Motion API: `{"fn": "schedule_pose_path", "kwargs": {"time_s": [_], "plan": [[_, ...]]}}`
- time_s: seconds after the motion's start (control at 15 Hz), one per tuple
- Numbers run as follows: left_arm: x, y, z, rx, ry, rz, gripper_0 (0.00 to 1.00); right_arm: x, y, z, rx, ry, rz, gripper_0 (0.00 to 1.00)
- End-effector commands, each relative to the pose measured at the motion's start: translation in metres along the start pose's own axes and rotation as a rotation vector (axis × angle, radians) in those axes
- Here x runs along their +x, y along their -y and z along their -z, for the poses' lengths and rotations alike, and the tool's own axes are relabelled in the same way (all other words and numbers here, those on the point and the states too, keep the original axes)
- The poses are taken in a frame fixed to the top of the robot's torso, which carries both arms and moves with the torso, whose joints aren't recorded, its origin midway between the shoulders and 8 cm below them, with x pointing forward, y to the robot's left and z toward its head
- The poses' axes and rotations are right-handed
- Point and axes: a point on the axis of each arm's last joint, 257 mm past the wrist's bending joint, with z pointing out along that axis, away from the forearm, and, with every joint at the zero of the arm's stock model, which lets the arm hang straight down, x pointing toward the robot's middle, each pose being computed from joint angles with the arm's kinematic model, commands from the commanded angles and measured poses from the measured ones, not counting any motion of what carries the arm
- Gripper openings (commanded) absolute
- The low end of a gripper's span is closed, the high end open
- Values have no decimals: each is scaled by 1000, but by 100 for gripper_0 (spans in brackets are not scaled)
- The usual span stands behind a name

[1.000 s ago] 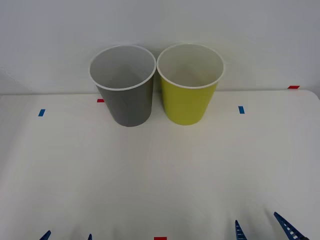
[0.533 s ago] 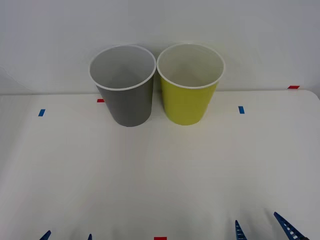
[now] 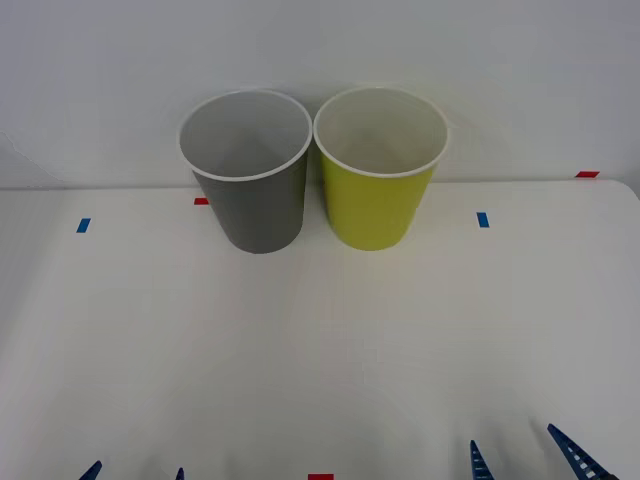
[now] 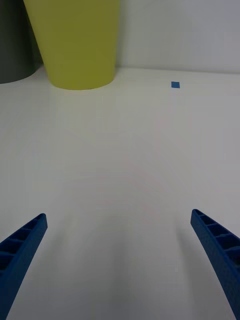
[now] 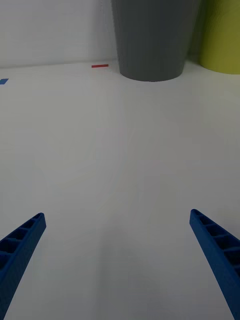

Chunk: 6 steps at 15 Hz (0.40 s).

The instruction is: Put cans in the gray bin and PET bottles in the light green bin.

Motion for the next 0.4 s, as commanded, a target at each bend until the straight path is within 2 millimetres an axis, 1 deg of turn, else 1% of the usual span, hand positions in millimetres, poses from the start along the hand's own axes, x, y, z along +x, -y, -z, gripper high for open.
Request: {"fn": "schedule_pose_path", "kwargs": {"time_s": [0.07,0.4], "plan": [[0,0,0,0,0,0,100,0,0,0,0,0,0,100],[0,0,0,0,0,0,100,0,0,0,0,0,0,100]]}}
